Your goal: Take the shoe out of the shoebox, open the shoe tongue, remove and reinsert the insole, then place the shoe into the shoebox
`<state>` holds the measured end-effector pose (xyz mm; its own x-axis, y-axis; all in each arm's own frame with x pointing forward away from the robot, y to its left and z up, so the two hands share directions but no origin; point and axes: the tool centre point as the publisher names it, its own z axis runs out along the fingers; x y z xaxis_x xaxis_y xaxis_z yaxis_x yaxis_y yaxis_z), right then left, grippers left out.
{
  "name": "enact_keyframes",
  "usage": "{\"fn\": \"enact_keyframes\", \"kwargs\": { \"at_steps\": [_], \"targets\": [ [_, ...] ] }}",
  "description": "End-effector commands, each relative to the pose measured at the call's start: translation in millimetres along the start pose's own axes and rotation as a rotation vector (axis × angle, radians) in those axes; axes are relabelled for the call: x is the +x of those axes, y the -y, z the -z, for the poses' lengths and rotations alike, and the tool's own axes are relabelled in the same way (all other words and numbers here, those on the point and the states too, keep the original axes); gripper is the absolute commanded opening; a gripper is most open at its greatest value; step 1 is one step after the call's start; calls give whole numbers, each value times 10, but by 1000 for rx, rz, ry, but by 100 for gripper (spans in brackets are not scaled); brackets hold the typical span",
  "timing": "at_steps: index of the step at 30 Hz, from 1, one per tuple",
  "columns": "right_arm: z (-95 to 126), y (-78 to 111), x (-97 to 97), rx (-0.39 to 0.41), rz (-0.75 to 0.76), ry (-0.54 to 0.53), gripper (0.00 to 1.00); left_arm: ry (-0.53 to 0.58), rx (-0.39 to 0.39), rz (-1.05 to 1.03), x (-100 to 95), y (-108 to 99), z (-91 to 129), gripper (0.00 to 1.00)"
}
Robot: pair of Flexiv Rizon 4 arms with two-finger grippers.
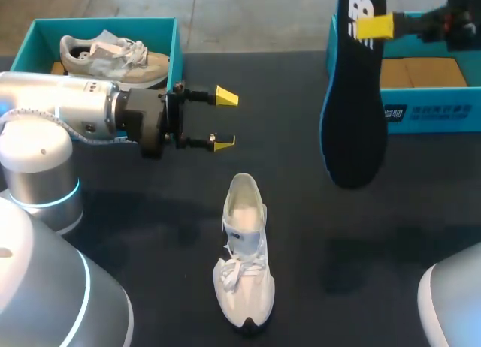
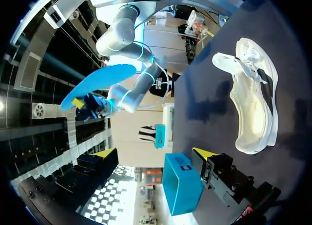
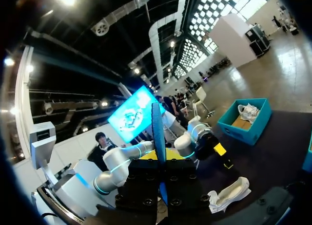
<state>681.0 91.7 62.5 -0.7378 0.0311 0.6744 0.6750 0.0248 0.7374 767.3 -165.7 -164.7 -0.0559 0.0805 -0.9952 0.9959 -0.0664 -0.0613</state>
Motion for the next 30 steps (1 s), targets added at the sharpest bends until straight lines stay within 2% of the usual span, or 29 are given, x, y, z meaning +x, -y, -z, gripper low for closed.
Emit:
{"fn": "enact_keyframes", "kwargs": {
  "at_steps": [1, 16, 20, 25, 30],
  "targets": [
    [-55, -347, -239, 95, -1, -56, 0, 2, -1, -2, 7, 2, -10, 100],
    [-55, -347, -239, 95, -1, -56, 0, 2, -1, -2, 7, 2, -10, 100],
    [-20, -433, -519, 75, -88, -21, 0, 2, -1, -2, 7, 2, -10, 100],
    [19, -370, -829, 33, -199, -18, 0, 2, -1, -2, 7, 2, -10, 100],
    [41, -336, -1031, 43, -288, -24, 0, 2, -1, -2, 7, 2, -10, 100]
  ]
}}
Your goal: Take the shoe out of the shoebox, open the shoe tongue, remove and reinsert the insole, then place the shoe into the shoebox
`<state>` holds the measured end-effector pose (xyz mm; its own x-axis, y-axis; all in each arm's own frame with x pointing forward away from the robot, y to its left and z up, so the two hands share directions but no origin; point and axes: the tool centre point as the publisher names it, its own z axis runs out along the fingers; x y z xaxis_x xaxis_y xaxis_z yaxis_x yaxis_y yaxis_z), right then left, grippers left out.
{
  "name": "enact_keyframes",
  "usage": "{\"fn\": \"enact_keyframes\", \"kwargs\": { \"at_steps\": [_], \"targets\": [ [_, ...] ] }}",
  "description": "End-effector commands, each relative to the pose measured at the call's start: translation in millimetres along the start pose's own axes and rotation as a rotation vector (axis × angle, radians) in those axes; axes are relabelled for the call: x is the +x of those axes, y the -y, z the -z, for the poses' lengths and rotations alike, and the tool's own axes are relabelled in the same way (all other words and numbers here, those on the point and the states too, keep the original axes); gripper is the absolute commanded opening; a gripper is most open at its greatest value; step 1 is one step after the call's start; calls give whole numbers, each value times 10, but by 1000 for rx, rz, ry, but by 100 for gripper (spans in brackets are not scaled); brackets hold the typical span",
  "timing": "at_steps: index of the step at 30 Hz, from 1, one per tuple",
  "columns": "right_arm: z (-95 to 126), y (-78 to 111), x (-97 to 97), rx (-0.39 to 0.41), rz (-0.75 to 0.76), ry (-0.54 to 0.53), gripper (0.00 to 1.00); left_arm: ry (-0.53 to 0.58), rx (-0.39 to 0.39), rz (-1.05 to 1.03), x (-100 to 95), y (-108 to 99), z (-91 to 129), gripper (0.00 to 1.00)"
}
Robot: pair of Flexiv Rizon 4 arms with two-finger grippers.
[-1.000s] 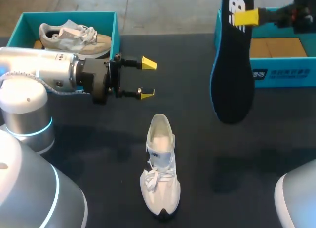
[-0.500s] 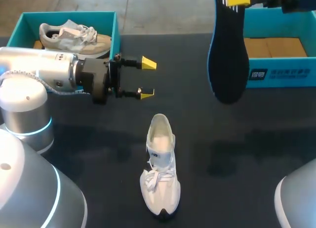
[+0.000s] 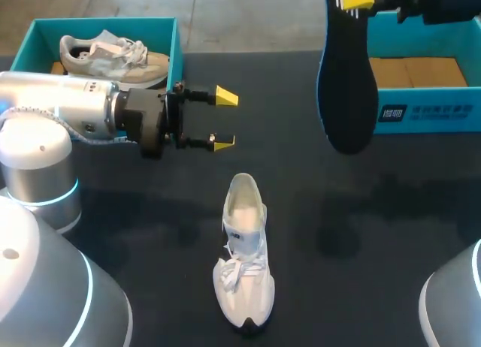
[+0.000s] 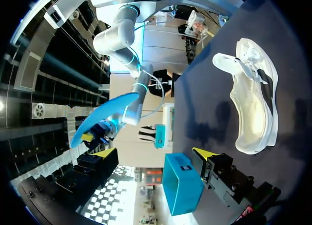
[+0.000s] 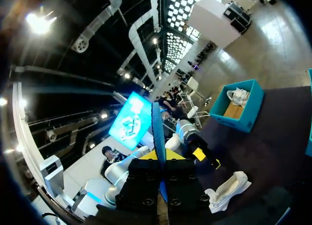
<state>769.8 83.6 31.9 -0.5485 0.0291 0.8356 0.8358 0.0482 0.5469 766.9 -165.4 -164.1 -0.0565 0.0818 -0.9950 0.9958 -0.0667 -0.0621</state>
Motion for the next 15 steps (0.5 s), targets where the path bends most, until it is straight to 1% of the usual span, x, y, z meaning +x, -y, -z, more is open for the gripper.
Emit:
{"fn": "enact_keyframes", "kwargs": {
  "at_steps": [1, 2, 4, 15],
  "targets": [
    [-12, -17, -205, 9, -52, -13, 0, 3, -2, -2, 13, -2, -13, 100],
    [-5, -26, -233, -1, -73, -19, 0, 3, -2, -2, 13, -2, -13, 100],
    [4, -33, -293, 15, -110, 1, 0, 3, -2, -2, 13, -2, -13, 100],
    [4, -33, -293, 15, -110, 1, 0, 3, -2, -2, 13, -2, -13, 100]
  ]
}}
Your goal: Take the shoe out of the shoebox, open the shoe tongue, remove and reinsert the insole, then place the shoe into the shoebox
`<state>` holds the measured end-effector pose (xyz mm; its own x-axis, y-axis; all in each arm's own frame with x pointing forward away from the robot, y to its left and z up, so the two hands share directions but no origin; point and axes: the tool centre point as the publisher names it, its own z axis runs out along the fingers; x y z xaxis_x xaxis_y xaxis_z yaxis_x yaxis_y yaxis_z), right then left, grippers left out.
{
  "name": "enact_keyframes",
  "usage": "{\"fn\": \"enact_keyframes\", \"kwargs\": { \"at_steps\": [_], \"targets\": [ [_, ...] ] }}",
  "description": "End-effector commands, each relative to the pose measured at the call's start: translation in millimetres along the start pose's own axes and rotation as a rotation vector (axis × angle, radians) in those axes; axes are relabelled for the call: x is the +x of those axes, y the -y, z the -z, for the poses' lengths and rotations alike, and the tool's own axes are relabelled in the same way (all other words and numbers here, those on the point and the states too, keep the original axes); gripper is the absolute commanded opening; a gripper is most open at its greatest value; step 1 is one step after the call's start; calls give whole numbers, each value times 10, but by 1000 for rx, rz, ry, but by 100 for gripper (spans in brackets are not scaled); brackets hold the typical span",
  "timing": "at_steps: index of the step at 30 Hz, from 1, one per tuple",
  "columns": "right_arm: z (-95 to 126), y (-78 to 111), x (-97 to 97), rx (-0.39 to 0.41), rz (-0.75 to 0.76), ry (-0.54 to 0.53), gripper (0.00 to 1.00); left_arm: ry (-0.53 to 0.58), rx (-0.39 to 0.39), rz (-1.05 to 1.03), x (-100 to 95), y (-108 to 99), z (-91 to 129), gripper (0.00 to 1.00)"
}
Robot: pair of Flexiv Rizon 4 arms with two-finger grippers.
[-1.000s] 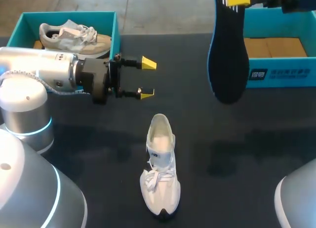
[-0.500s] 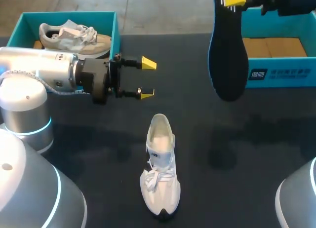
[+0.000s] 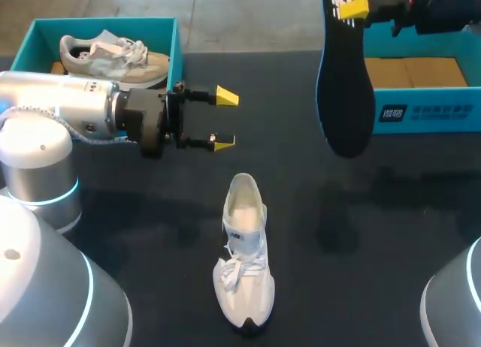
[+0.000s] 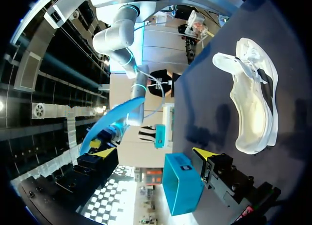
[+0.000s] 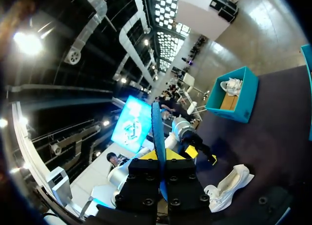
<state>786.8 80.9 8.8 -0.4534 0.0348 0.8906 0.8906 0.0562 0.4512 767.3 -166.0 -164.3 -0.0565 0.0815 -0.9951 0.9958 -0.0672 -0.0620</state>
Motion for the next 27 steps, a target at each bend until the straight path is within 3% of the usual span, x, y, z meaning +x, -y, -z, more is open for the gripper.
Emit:
{"fn": "enact_keyframes", "kwargs": {
  "at_steps": [1, 6, 12, 27],
  "targets": [
    [-15, -19, -5, 3, 0, 1, 0, 3, -2, -2, 12, 2, -7, 100],
    [-15, -19, -5, 3, 0, 1, 0, 3, -2, -2, 12, 2, -7, 100],
    [-128, -80, -376, 7, -152, -73, 0, 3, -2, -2, 12, 2, -7, 100],
    [-219, -79, -712, -15, -287, -46, 0, 3, -2, -2, 12, 2, -7, 100]
  ]
}}
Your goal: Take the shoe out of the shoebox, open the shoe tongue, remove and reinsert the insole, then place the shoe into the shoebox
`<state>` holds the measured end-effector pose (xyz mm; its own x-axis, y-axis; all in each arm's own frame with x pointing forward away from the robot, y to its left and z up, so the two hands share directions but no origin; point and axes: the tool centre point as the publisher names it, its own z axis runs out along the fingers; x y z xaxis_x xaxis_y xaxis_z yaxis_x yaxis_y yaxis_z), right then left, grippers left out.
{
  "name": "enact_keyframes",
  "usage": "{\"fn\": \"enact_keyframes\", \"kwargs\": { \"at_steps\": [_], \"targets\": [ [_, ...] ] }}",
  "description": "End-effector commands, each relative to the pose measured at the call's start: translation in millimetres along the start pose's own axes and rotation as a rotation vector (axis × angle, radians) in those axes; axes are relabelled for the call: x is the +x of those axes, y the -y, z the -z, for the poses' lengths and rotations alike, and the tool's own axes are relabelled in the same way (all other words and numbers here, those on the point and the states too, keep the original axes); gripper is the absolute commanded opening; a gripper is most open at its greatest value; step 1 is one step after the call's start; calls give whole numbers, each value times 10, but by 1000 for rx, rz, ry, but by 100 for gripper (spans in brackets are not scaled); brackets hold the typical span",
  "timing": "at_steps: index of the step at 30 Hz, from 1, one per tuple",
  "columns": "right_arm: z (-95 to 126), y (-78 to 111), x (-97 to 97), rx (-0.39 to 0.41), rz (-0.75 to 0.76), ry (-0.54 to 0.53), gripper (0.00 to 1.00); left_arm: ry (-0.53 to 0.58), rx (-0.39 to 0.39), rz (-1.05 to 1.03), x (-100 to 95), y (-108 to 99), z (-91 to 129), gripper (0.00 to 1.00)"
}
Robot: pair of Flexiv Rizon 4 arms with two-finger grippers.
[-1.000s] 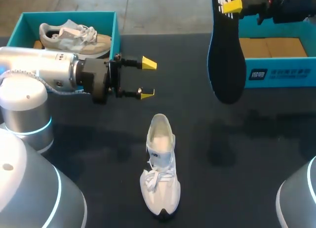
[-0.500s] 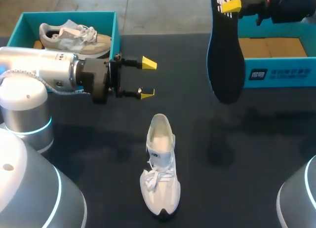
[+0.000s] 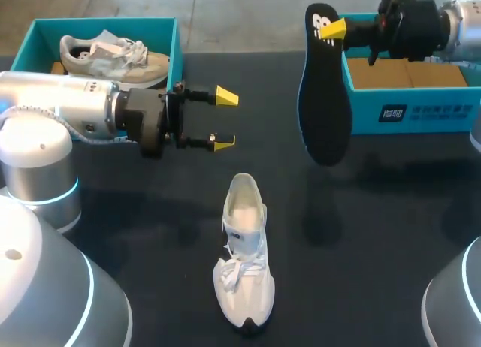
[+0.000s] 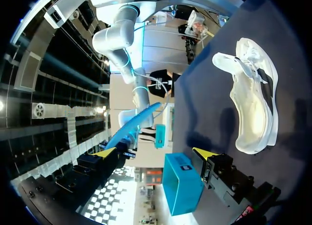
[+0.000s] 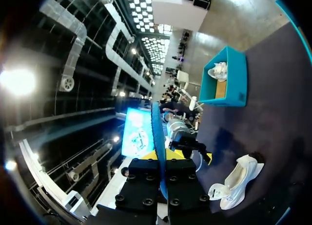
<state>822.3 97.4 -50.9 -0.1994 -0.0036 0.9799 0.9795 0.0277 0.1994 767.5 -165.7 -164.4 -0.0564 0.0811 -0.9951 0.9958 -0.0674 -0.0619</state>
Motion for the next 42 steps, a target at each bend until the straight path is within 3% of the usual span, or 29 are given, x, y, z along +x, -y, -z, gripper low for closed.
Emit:
{"fn": "enact_keyframes", "kwargs": {
  "at_steps": [1, 10, 22, 28, 42],
  "targets": [
    [-37, -33, -29, 14, -28, 7, 0, 2, -3, -2, 11, 4, -10, 100],
    [-103, -76, -72, 30, -62, 1, 0, 2, -3, -2, 11, 4, -10, 100],
    [-162, -270, -202, 37, -108, 13, 0, 2, -3, -2, 11, 4, -10, 100],
    [-173, -283, -268, 30, -175, 27, 0, 2, -3, -2, 11, 4, -10, 100],
    [-173, -283, -268, 30, -175, 27, 0, 2, -3, -2, 11, 4, -10, 100]
  ]
}}
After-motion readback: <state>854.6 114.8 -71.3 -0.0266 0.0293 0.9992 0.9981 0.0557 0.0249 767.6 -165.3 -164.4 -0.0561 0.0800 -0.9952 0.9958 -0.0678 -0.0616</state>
